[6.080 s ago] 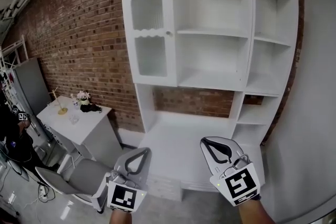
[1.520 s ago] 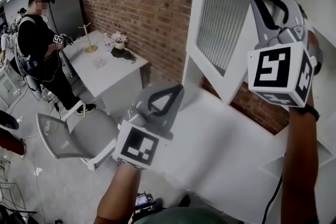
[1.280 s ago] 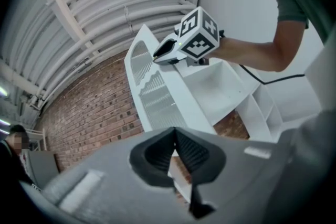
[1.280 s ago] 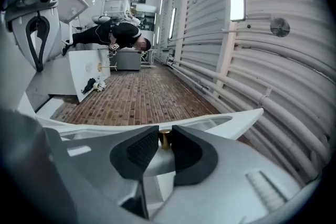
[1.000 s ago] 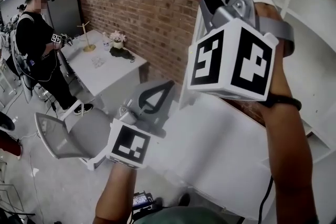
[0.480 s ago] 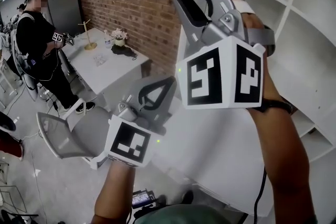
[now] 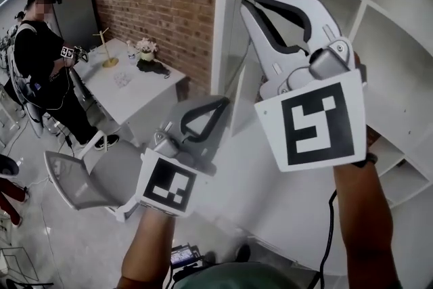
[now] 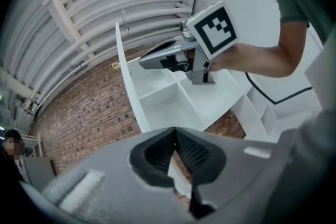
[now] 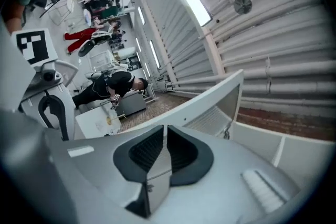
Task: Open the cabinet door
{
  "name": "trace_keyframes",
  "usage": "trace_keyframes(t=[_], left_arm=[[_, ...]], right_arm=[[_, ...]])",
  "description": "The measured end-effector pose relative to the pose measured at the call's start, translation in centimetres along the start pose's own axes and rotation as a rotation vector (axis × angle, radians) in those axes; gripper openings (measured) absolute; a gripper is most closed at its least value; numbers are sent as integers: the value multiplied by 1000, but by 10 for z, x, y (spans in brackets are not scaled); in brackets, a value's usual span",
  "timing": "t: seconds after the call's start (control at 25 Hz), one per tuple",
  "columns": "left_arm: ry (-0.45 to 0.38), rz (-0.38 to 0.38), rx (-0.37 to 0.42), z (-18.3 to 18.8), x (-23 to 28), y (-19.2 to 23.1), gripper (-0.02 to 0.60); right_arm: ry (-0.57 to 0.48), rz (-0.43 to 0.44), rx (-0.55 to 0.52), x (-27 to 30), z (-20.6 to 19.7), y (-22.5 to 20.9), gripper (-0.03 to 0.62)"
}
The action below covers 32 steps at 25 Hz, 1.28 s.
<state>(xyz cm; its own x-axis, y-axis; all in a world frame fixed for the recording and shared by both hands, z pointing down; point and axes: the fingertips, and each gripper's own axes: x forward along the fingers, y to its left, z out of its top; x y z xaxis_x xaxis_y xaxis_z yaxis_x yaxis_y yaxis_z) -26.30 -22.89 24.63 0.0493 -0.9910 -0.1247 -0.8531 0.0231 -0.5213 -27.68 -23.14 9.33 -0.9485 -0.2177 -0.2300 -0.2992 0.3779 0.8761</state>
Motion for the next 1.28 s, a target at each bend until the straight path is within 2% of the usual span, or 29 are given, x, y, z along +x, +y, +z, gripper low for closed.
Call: trace_keyframes(t=[0.4, 0.64, 0.88, 1.08, 1.28], left_arm=[[-6, -23, 10, 0, 4, -4, -2], [-9, -25, 11, 1, 7, -3, -2], [-11, -25, 15, 1, 5, -7, -3], [-13, -23, 8, 1, 1, -5, -3], [-9, -25, 7, 1, 5, -6, -3]], right_arm=[[95, 40, 413, -36, -78, 27, 18], [139, 82, 499, -55, -110, 45, 8], [134, 107, 668, -75, -128, 59, 6], [149, 110, 712, -85, -134, 66, 6], [164, 113, 711, -89, -140, 68, 6]])
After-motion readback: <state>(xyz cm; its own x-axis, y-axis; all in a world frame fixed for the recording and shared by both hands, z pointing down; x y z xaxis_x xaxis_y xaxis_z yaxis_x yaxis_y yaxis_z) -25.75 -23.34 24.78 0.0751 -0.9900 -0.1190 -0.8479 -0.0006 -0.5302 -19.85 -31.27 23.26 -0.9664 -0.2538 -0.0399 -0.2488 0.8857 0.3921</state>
